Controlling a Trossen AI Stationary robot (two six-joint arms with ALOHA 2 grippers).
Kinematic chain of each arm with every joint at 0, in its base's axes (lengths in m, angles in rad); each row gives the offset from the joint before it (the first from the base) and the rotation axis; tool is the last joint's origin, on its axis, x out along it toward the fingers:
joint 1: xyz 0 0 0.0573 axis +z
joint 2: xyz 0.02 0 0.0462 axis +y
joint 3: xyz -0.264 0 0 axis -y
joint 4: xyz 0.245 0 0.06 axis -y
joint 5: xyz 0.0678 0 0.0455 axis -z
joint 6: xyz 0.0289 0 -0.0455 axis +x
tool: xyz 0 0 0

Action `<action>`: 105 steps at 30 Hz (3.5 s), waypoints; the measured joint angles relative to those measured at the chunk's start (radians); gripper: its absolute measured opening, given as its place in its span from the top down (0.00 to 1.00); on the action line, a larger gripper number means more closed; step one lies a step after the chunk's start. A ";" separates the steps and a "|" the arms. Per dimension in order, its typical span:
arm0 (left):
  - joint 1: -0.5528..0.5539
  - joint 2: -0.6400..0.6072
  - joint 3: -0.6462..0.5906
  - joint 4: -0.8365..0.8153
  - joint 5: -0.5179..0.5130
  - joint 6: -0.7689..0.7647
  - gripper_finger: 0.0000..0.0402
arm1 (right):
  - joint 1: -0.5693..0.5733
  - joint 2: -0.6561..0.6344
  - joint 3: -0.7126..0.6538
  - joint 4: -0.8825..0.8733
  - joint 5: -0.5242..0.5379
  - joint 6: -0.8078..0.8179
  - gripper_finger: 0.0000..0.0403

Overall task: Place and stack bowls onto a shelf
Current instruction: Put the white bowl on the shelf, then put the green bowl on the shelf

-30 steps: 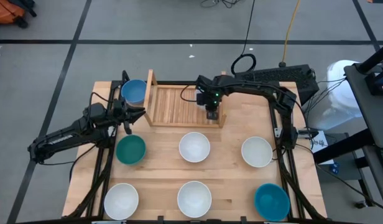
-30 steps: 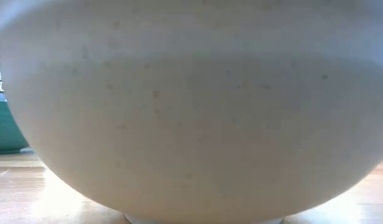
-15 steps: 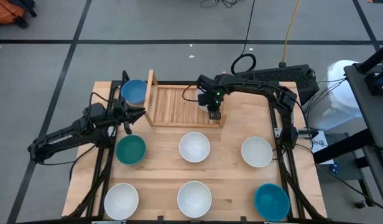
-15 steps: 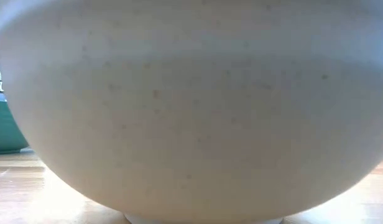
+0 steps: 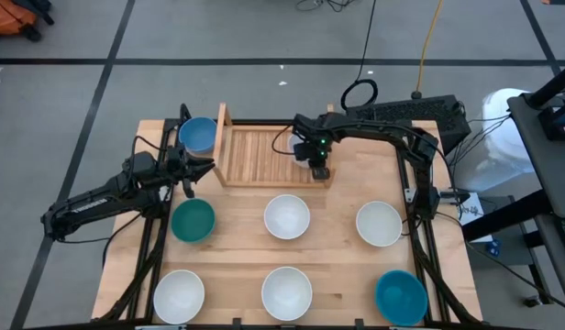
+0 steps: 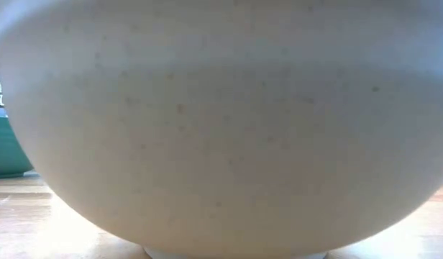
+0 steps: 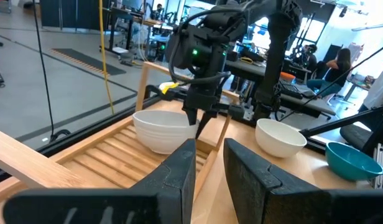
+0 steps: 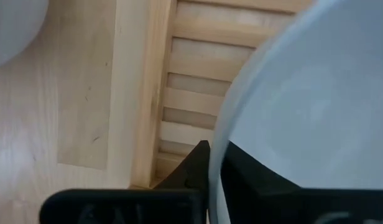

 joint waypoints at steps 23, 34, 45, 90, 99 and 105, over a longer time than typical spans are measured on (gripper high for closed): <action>0.000 0.000 0.000 0.001 0.000 0.001 0.78 | 0.023 -0.070 -0.022 0.141 0.003 -0.037 0.74; 0.000 0.000 0.000 0.101 0.003 -0.274 0.78 | 0.021 -0.256 -0.021 0.207 0.003 -0.027 0.74; 0.000 0.000 0.000 0.195 0.003 -0.467 0.78 | 0.021 -0.419 -0.021 0.229 0.006 0.053 0.74; -0.005 0.490 0.697 -1.349 0.075 0.129 0.78 | 0.020 -0.790 -0.021 0.236 0.090 0.079 0.74; -0.062 0.483 0.524 -1.285 0.085 0.061 0.78 | 0.020 -0.790 -0.021 0.236 0.090 0.079 0.74; -0.088 0.492 0.504 -1.211 0.081 -0.115 0.78 | 0.020 -0.790 -0.021 0.236 0.090 0.072 0.74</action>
